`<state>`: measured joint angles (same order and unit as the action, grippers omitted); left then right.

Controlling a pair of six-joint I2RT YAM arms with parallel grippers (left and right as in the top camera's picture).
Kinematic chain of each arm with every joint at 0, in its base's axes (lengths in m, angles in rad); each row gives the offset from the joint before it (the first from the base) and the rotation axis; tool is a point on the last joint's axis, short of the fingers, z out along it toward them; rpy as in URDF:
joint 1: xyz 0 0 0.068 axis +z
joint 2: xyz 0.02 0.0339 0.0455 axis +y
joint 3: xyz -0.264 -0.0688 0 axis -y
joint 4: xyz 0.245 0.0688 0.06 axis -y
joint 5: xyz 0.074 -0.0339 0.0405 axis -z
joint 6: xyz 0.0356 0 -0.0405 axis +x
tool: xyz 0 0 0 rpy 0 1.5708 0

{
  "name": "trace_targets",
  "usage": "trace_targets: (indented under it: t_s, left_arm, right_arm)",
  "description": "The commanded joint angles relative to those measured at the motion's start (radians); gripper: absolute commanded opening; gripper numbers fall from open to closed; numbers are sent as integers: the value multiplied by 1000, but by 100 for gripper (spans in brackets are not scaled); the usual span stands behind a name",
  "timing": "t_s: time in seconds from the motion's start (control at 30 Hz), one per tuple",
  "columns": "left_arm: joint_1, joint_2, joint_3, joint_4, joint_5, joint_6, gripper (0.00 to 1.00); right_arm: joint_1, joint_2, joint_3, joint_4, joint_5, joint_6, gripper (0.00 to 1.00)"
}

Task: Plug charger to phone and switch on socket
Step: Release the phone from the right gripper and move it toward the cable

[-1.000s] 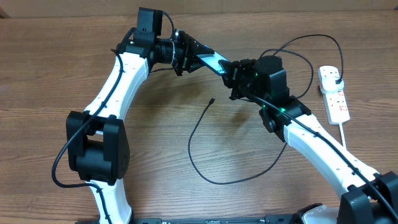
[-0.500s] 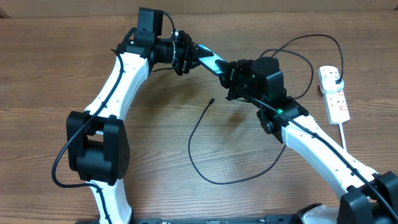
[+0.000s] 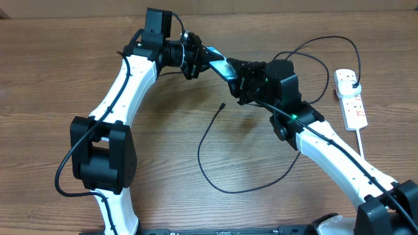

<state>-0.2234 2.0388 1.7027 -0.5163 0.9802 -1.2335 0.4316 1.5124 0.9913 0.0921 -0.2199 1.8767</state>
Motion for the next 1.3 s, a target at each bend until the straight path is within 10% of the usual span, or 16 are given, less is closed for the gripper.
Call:
trace_targets:
  t_s: [0.0,0.27,0.43,0.7,1.27]
  left_arm:
    - [3,-4,17,-1,27,191,4]
    - [97,-4,17,-71,184,513,4]
    - [185,-5,17,-178,290,644,4]
    - [283,-4,17,-238,528,737,4]
    - [340,-5,17,-243,602,724,4]
  right_arm:
    - [-7,-6,26,-9,-10,-112,50]
    - [-107,-7,26,-123,-195,-540,86]
    - [-206,-7,26,-290,-314,-808,89]
    - [-254,-6,26,-564,-376,-1213,68]
    - [-112,3,211,-798,-114,-1231,50]
